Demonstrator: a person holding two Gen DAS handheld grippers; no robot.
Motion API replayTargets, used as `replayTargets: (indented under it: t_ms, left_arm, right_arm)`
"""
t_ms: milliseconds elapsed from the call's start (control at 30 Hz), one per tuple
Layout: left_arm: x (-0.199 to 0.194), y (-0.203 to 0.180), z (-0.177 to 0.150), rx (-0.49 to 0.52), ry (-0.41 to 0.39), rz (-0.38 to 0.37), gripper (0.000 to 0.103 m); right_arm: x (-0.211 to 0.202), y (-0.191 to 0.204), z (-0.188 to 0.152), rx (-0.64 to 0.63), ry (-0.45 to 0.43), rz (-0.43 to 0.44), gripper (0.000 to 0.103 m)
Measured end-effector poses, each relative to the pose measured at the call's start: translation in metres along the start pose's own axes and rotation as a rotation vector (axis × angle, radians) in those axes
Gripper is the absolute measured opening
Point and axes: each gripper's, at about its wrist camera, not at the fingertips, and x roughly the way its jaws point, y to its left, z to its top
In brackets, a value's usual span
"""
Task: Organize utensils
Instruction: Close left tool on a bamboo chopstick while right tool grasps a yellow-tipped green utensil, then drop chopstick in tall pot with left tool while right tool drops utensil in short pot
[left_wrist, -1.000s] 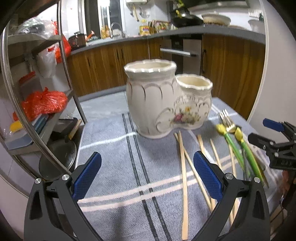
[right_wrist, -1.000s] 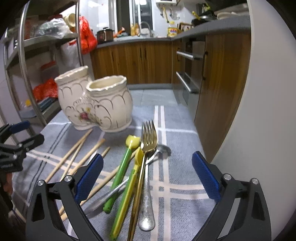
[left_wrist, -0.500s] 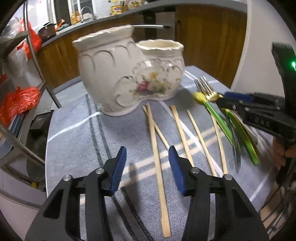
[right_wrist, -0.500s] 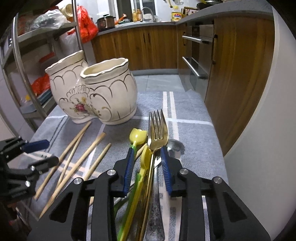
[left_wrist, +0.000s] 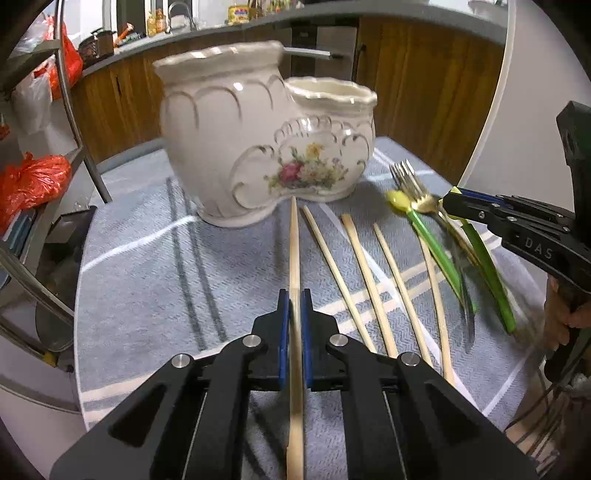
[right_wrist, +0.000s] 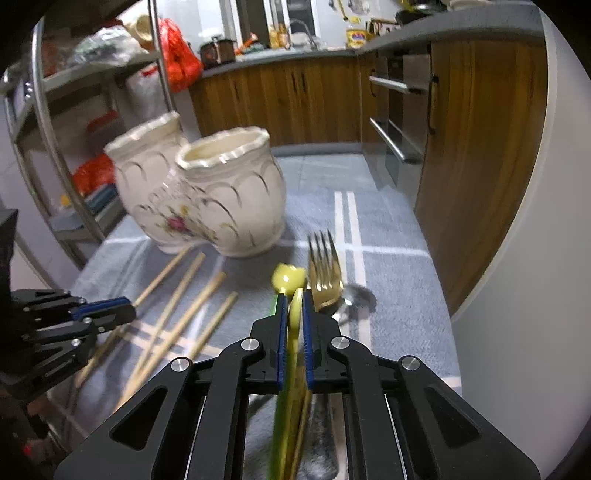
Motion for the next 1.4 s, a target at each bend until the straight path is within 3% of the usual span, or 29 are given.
replayTargets:
  t_ms: [200,367,500,667,833,967,1200,1400]
  left_arm:
    - [-0.036,0.007,0.0,0.019,-0.155,-0.033,0.006]
    - [-0.075,0.009,0.019,0.029,-0.322,-0.05,0.006]
    - [-0.102,0.017,0.057,0.011,-0.453,-0.07,0.006]
    - [-0.103,0.042,0.112,-0.074,-0.562,-0.093,0.006]
    - [-0.066,0.07,0.154,-0.21,-0.563,-0.124,0.006]
    - [-0.04,0.077,0.169,-0.264,-0.567,-0.096,0.006]
    - [-0.014,0.063,0.166,-0.176,-0.573,0.031,0.006]
    - [-0.015,0.055,0.143,-0.116,-0.557,0.05,0.006]
  right_arm:
    - [-0.028,0.016,0.016,-0.039,-0.11,0.062,0.007]
    - [-0.046,0.026,0.045,-0.064,-0.215,0.092,0.007]
    - [-0.051,0.03,0.078,-0.064,-0.289,0.099,0.007]
    - [-0.057,0.031,0.119,-0.038,-0.387,0.105,0.007]
    - [-0.041,0.027,0.151,0.009,-0.436,0.107,0.007]
    - [-0.022,0.022,0.168,0.083,-0.435,0.132,0.007]
    - [0.014,0.027,0.159,0.082,-0.394,0.111,0.007]
    - [0.03,0.027,0.138,0.082,-0.329,0.103,0.007]
